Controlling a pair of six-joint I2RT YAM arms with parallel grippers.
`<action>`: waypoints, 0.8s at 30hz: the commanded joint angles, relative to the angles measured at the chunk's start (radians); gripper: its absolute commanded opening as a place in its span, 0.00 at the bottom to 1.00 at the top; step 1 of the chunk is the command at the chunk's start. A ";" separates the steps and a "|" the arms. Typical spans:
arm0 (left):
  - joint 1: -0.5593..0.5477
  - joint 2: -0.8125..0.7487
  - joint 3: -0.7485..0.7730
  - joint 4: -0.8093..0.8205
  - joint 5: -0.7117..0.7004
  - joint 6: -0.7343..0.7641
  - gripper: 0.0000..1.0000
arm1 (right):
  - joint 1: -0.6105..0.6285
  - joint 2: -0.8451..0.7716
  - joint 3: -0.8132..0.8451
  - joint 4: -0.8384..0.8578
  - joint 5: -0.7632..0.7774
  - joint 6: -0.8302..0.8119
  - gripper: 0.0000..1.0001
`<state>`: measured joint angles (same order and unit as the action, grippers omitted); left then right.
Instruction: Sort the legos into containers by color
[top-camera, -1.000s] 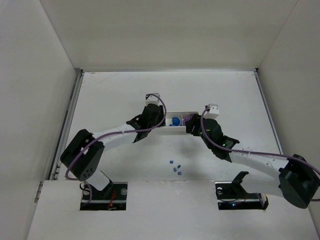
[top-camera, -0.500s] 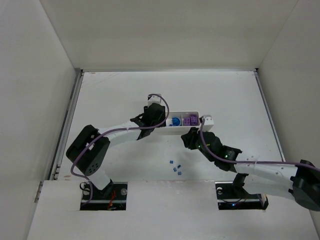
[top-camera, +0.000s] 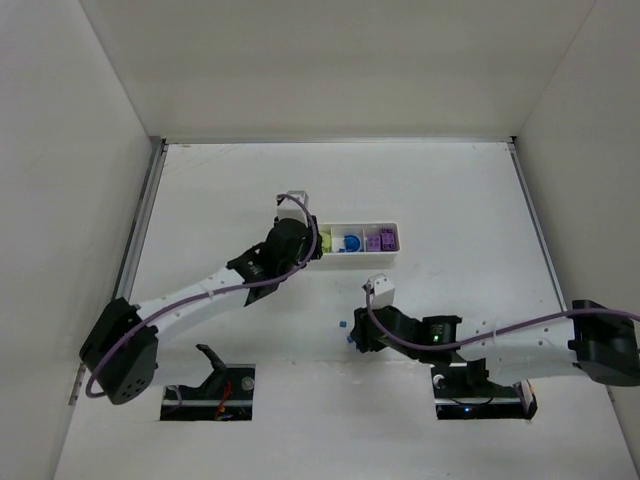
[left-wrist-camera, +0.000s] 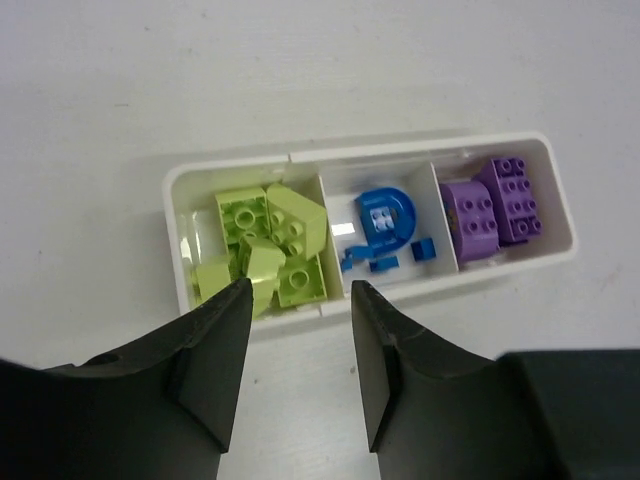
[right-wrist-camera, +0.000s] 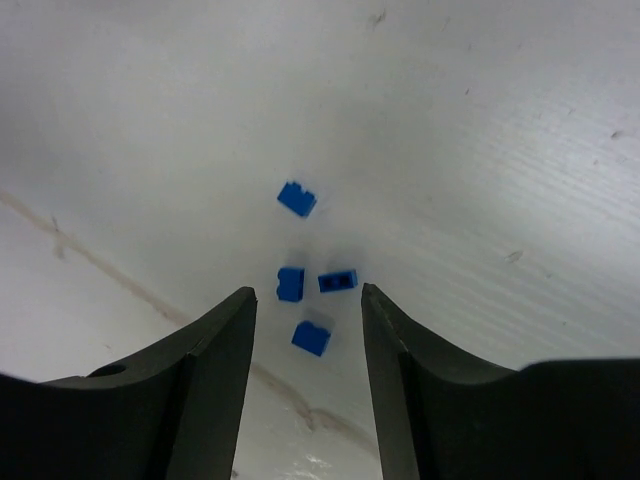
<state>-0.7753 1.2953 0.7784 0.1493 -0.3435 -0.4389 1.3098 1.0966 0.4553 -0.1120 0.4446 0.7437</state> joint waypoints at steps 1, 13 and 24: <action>-0.063 -0.105 -0.060 -0.002 -0.006 -0.008 0.39 | 0.033 0.048 0.026 -0.022 0.008 0.048 0.52; -0.282 -0.258 -0.226 -0.131 -0.091 -0.104 0.37 | 0.036 0.135 0.060 -0.025 0.025 0.025 0.43; -0.365 -0.261 -0.254 -0.119 -0.009 -0.182 0.43 | 0.021 0.226 0.091 -0.029 0.085 -0.001 0.43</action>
<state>-1.1263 1.0439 0.5297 0.0109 -0.3698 -0.5850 1.3396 1.3025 0.5087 -0.1421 0.4854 0.7555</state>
